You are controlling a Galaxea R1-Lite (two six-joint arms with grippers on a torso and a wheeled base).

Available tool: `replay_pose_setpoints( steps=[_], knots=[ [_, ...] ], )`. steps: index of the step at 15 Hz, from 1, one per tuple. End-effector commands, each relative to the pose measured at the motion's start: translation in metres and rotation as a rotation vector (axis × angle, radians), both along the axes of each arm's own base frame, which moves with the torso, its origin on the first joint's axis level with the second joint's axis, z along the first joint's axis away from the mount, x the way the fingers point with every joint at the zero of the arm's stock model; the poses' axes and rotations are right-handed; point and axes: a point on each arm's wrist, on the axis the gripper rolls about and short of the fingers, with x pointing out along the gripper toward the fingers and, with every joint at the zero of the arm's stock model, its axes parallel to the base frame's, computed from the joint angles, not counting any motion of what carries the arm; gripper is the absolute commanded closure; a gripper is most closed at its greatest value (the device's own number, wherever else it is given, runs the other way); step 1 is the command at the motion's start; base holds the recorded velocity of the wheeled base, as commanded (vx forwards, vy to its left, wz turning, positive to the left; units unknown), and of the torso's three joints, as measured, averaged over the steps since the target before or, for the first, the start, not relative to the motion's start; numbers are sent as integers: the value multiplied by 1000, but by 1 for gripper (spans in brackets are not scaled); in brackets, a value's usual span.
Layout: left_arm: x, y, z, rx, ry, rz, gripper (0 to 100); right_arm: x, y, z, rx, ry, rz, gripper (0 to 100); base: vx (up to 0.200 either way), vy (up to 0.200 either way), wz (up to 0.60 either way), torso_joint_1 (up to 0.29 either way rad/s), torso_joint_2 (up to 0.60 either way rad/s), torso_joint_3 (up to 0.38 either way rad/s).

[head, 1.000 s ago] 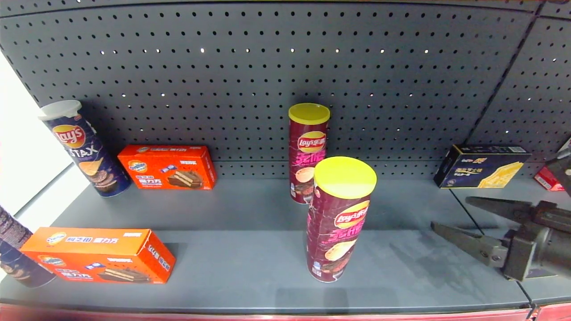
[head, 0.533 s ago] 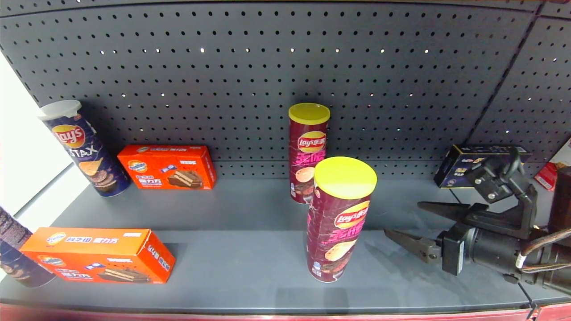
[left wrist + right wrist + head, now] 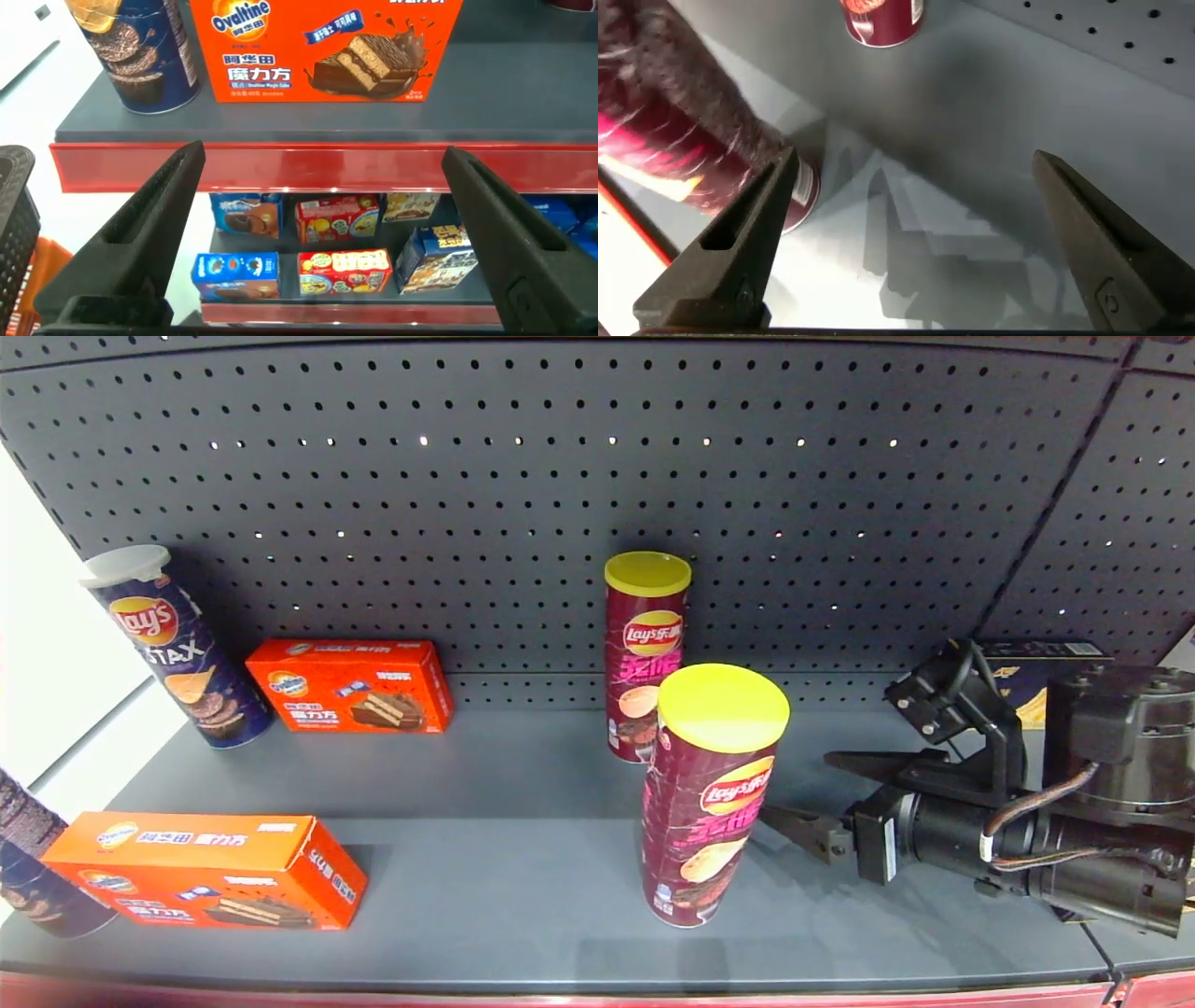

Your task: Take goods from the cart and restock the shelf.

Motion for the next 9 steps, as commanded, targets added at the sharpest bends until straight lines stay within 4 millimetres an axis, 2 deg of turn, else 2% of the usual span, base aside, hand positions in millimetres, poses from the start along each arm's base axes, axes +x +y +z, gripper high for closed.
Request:
replay_pose_setpoints(
  steps=[1, 9],
  knots=[
    [0, 0, 0, 0, 2, 1, 0, 6, 5, -4, -7, 10, 3, 0, 0, 0, 0, 0, 0, 0],
    [0, 0, 0, -2, 2, 2, 0, -4, 17, -8, -11, 15, 70, 0, 0, 0, 0, 0, 0, 0]
  ],
)
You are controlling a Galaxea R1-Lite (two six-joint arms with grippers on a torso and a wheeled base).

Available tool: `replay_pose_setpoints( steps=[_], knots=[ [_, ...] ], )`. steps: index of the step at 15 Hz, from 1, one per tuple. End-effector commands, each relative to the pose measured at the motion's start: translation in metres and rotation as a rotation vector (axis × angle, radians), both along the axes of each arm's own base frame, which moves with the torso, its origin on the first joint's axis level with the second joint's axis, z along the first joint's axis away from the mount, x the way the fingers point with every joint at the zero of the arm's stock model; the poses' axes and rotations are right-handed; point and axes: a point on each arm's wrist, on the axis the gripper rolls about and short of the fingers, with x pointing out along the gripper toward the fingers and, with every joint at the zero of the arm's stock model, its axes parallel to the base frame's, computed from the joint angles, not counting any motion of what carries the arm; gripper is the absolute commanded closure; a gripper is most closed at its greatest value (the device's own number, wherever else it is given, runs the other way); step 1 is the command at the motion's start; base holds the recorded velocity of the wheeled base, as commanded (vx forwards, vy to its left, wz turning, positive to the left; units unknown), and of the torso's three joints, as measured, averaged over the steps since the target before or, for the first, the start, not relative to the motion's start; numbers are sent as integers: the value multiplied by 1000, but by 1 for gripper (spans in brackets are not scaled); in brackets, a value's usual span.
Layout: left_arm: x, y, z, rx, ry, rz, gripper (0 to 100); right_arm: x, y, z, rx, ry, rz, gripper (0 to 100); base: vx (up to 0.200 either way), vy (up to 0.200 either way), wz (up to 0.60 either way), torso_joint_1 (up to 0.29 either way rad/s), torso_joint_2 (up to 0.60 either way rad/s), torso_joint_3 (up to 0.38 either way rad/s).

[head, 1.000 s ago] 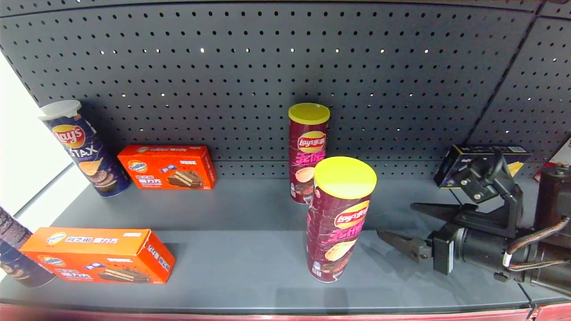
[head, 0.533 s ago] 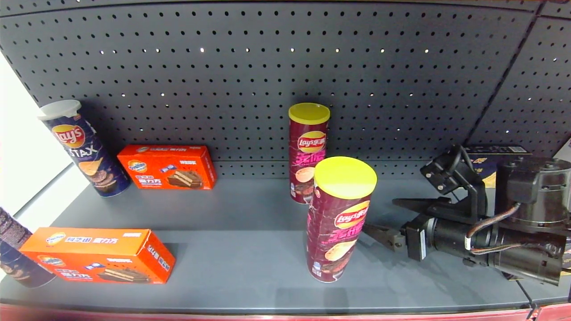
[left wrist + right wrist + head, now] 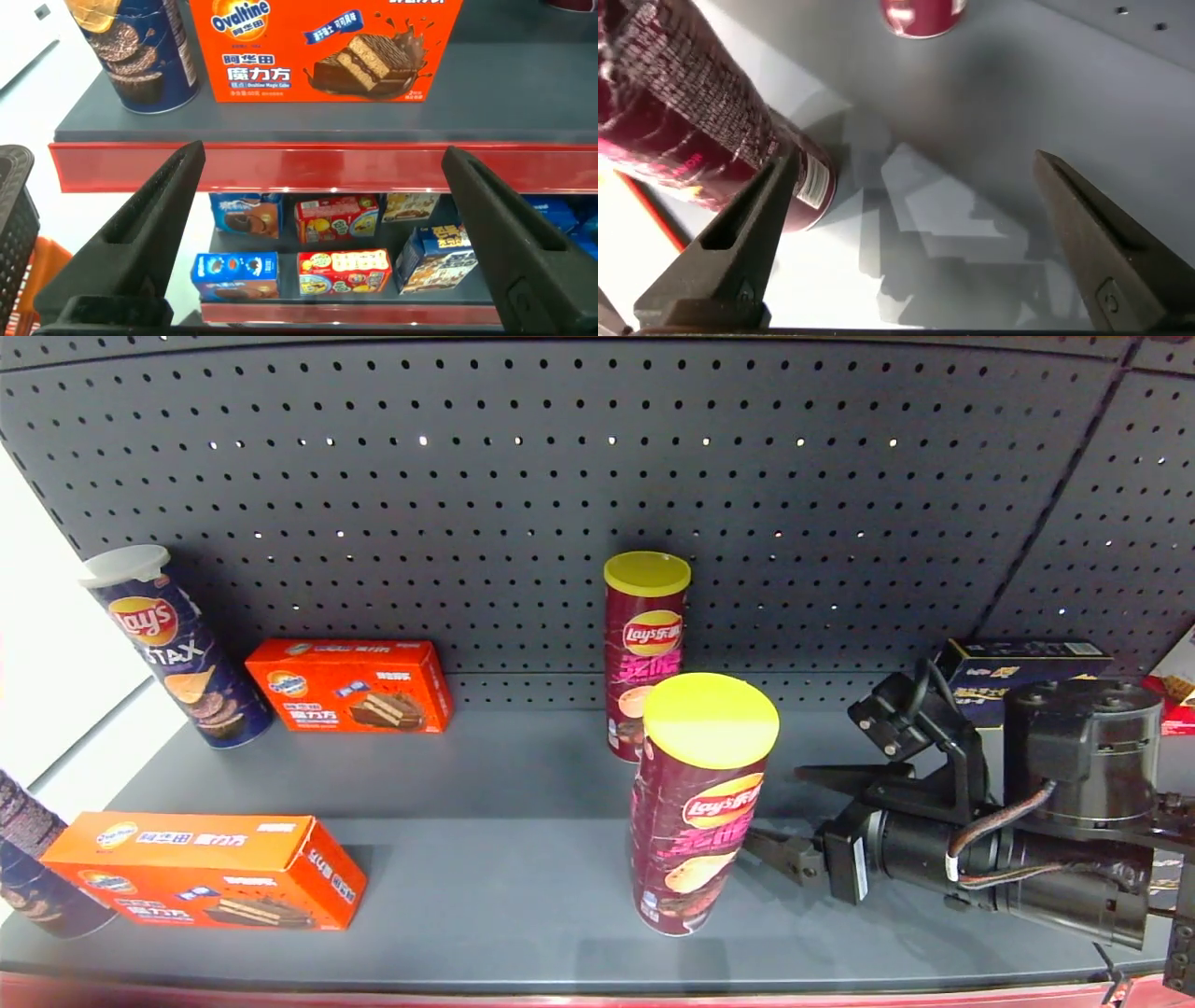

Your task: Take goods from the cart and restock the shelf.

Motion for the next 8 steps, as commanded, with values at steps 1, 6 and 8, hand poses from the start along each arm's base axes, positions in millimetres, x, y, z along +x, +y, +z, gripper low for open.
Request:
replay_pose_setpoints(
  steps=[1, 6, 8],
  knots=[
    [0, 0, 0, -1, 2, 1, 0, -4, 1, -1, -1, 2, 14, 0, 0, 0, 0, 0, 0, 0],
    [0, 0, 0, -1, 2, 1, 0, -17, 2, -4, -8, 10, 48, 0, 0, 0, 0, 0, 0, 0],
    [0, 0, 0, -1, 2, 1, 0, -24, -1, -5, -10, 12, 56, 0, 0, 0, 0, 0, 0, 0]
  ],
)
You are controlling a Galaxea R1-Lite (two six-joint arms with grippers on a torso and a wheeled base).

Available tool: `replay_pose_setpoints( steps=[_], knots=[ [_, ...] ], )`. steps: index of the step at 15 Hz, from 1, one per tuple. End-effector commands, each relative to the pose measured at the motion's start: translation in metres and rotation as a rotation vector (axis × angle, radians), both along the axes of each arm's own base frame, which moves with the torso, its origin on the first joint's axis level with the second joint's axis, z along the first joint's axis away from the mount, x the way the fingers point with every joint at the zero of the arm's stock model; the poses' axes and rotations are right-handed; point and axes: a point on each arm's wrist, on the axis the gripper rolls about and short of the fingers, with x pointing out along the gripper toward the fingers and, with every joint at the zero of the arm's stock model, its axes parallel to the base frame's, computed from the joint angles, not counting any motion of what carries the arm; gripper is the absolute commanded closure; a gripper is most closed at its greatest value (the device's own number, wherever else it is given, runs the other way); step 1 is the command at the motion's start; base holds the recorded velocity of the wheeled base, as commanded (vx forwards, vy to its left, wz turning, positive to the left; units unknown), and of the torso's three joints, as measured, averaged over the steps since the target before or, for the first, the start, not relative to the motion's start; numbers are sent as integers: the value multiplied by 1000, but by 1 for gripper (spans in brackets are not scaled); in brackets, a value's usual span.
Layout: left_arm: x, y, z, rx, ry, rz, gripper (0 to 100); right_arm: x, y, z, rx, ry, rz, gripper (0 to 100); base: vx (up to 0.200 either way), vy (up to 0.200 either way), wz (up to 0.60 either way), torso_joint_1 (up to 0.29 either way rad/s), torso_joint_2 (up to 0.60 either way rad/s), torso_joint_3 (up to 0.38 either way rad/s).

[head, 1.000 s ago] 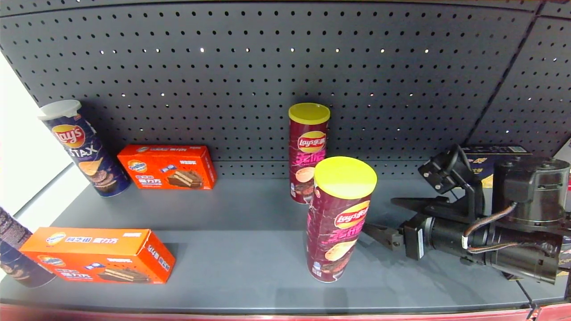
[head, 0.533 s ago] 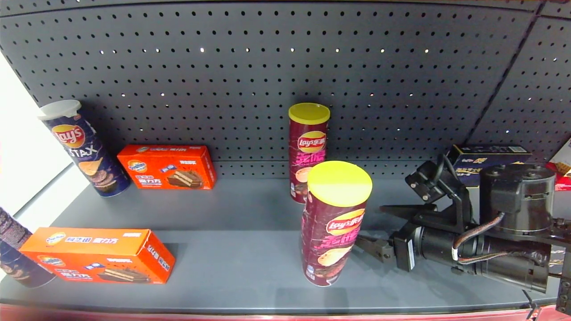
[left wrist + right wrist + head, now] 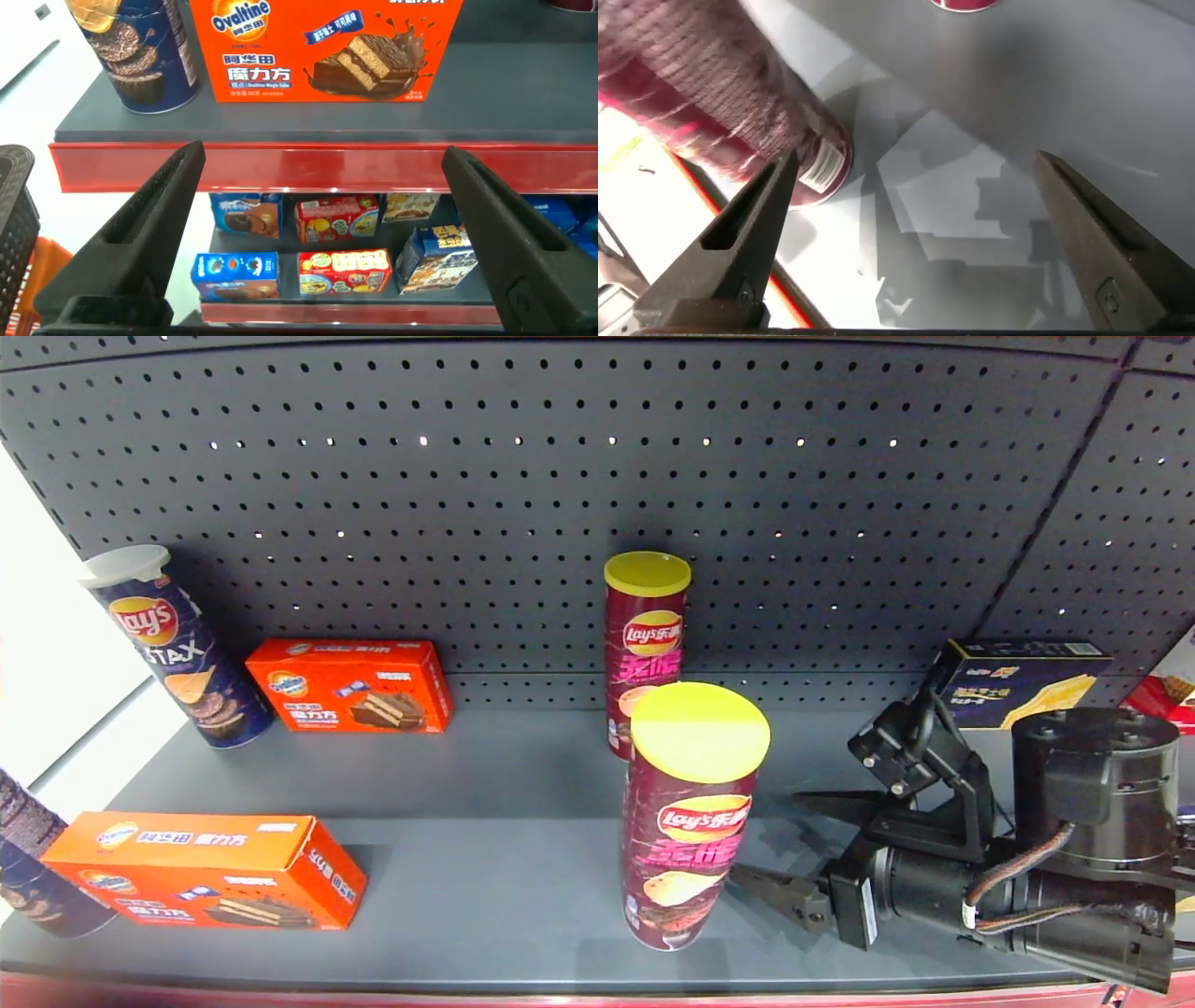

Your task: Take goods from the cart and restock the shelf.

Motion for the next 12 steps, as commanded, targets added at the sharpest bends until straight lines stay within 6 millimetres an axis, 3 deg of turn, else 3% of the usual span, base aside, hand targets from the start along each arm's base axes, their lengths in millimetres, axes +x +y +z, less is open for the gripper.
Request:
replay_pose_setpoints(
  steps=[1, 12],
  knots=[
    [0, 0, 0, -1, 1, 1, 0, -5, -4, 2, 7, -7, 2, 0, 0, 0, 0, 0, 0, 0],
    [0, 0, 0, -1, 1, 1, 0, -3, 3, 5, 12, -15, 19, 0, 0, 0, 0, 0, 0, 0]
  ],
)
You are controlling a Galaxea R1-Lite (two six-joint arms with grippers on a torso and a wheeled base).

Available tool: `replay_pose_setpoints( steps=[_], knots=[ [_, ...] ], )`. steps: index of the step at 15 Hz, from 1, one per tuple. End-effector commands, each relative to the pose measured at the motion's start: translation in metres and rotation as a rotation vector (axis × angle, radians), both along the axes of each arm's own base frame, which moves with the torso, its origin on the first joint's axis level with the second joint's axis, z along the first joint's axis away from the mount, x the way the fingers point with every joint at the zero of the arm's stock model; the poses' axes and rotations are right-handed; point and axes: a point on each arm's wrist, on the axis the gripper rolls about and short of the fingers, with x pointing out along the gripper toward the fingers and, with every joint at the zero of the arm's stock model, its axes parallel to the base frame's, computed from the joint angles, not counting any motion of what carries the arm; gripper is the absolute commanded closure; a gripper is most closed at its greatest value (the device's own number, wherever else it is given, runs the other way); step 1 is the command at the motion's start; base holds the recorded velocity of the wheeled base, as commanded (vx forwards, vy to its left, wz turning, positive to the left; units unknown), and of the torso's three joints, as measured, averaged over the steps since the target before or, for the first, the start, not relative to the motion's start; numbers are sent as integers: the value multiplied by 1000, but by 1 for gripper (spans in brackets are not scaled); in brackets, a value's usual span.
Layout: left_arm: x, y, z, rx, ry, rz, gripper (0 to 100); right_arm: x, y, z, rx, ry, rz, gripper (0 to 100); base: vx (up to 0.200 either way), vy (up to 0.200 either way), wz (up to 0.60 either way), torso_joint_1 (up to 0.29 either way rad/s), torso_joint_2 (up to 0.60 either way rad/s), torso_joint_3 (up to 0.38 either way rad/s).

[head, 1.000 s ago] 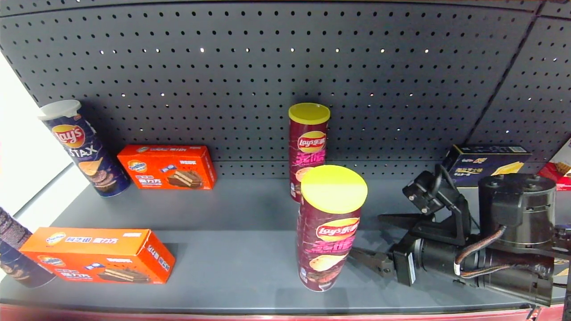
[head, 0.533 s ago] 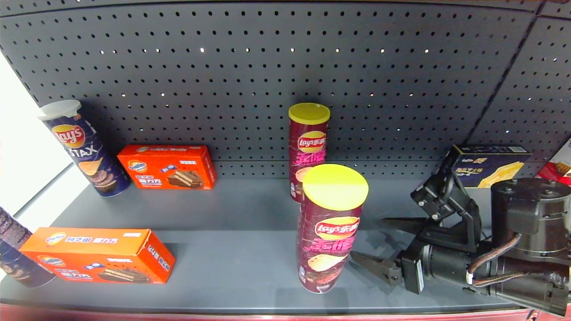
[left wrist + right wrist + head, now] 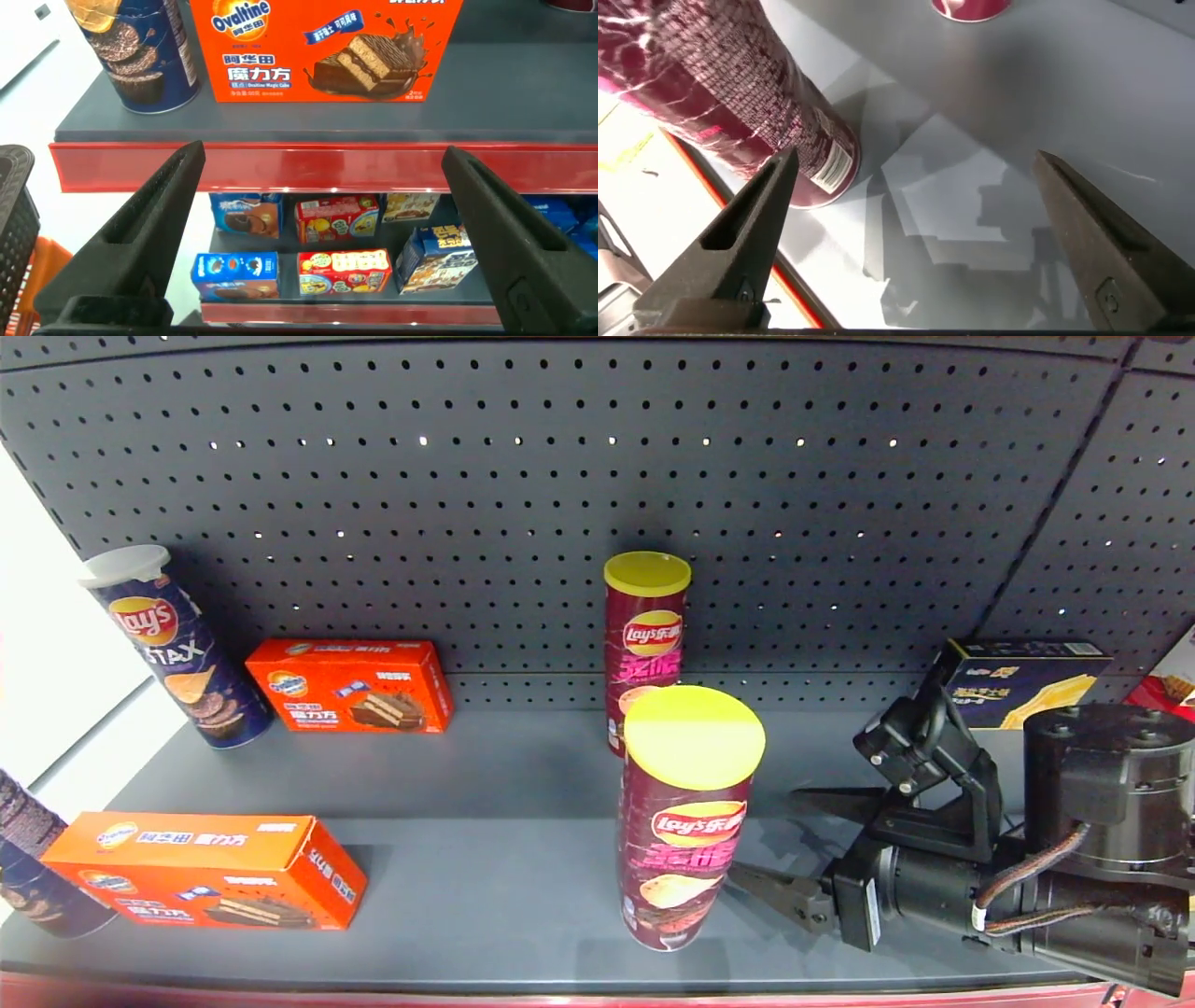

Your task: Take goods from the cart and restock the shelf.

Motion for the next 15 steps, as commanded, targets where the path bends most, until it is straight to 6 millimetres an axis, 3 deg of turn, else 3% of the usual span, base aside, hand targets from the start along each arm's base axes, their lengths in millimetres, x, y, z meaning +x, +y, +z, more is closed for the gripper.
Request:
replay_pose_setpoints(
  steps=[1, 15],
  knots=[
    [0, 0, 0, 0, 1, 1, 0, -1, 2, 0, -1, 1, 10, 0, 0, 0, 0, 0, 0, 0],
    [0, 0, 0, 0, 1, 1, 0, 3, 6, -1, -4, 2, 6, 0, 0, 0, 0, 0, 0, 0]
  ],
)
